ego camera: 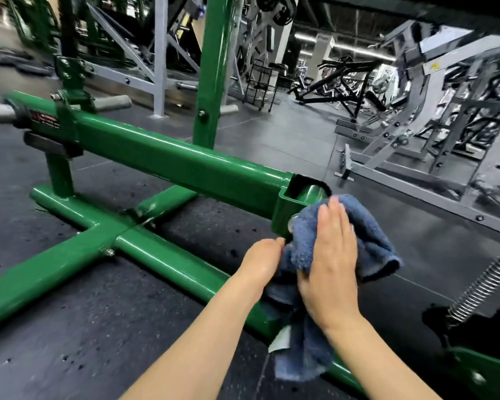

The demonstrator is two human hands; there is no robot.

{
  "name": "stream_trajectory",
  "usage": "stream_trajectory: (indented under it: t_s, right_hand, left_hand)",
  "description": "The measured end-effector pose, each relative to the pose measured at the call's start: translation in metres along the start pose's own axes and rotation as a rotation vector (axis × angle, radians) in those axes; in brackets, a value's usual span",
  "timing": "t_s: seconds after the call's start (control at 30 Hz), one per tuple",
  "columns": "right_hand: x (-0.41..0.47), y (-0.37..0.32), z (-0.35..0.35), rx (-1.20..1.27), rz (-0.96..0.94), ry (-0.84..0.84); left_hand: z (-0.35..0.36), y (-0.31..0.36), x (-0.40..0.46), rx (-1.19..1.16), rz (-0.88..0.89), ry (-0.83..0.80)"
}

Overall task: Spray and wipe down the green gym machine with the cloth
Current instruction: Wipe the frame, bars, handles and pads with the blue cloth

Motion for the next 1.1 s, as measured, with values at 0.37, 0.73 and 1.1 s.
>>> stream_trajectory:
  t_s: [0.37,0.73,1.1]
  right_hand:
    - [-0.066,0.073,0.045,0.408,0.582,-0.258]
    - [-0.044,0.062,0.068,0.464,0.606,-0.123]
    - [-0.128,0.09,0.103,0.387,0.834,-0.635]
  left_hand:
    - [0.001,-0.019,-0.009,0.185,0.096,-0.09]
    - [-0.002,-0.019,0.008,0.055,0.224,0.06]
    - [0.008,-0.012,-0.008,0.112,0.241,0.059]
Point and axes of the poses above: each hand's wrist, its own x-axis towards the middle knuckle, its own z-axis out of the palm, y = z × x, the point moved 8 cm from there along x, towards the middle knuckle, and after that the axes turned 7 degrees about z, right-handed, at the moved point
